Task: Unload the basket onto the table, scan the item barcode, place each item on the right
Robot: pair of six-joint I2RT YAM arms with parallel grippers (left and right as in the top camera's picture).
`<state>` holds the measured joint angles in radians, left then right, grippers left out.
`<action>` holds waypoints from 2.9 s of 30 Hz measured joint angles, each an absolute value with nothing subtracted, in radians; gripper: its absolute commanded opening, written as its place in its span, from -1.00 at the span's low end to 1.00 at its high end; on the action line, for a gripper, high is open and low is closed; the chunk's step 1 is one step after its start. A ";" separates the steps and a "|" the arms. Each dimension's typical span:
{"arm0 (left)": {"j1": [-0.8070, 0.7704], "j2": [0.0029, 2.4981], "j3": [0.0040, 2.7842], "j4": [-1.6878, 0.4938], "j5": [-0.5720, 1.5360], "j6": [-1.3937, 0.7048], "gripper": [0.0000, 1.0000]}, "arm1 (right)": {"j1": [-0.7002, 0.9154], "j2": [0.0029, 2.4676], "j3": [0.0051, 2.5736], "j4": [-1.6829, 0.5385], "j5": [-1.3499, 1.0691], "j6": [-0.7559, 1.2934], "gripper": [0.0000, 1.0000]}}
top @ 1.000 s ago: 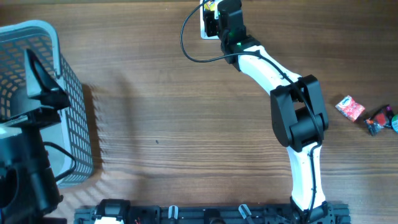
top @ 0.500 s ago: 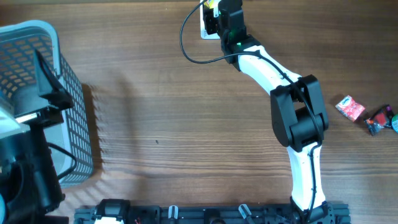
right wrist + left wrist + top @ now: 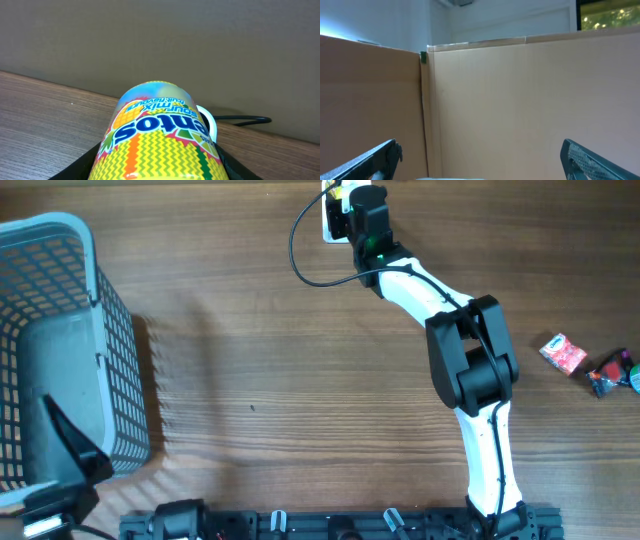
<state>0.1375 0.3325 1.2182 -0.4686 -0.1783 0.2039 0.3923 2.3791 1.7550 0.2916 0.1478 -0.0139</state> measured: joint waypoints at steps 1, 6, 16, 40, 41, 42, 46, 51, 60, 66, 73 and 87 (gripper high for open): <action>0.162 0.319 1.191 -0.454 -0.154 0.204 1.00 | 0.392 2.379 1.755 0.292 0.148 -0.014 -0.47; 0.238 0.315 1.079 -0.444 -0.066 0.204 1.00 | 0.391 2.379 1.755 0.292 0.147 -0.014 -0.47; 0.352 0.014 0.890 -0.411 0.086 0.203 1.00 | 0.389 2.379 1.755 0.272 0.147 -0.014 -0.47; 0.422 0.156 0.758 -0.355 0.455 0.178 1.00 | 0.386 2.379 1.755 0.316 0.391 -0.191 -0.48; 0.422 0.156 0.738 -0.356 0.466 0.178 1.00 | 0.386 2.379 1.755 0.316 0.411 -0.197 -0.48; 0.422 0.156 0.722 -0.353 0.479 0.178 1.00 | 0.385 2.379 1.755 0.316 0.427 -0.215 -0.49; 0.419 0.156 0.614 -0.332 0.580 0.178 1.00 | 0.372 2.379 1.755 0.285 0.564 -0.245 -0.52; 0.414 0.156 0.591 -0.361 0.608 0.162 1.00 | 0.340 2.379 1.755 0.210 0.655 -0.253 -0.46; 0.411 0.158 0.326 -0.212 0.627 0.113 1.00 | 0.287 2.344 1.755 0.050 0.678 -0.256 -0.46; 0.411 0.159 0.163 0.006 0.605 0.110 1.00 | 0.271 2.217 1.755 -0.040 0.679 -0.256 -0.46; 0.411 0.159 0.013 0.109 0.580 0.110 1.00 | 0.210 2.066 1.757 -0.273 0.603 -0.155 -0.53; 0.411 0.160 0.012 0.011 0.558 0.107 1.00 | -0.229 1.993 1.761 -1.054 0.353 0.325 -0.46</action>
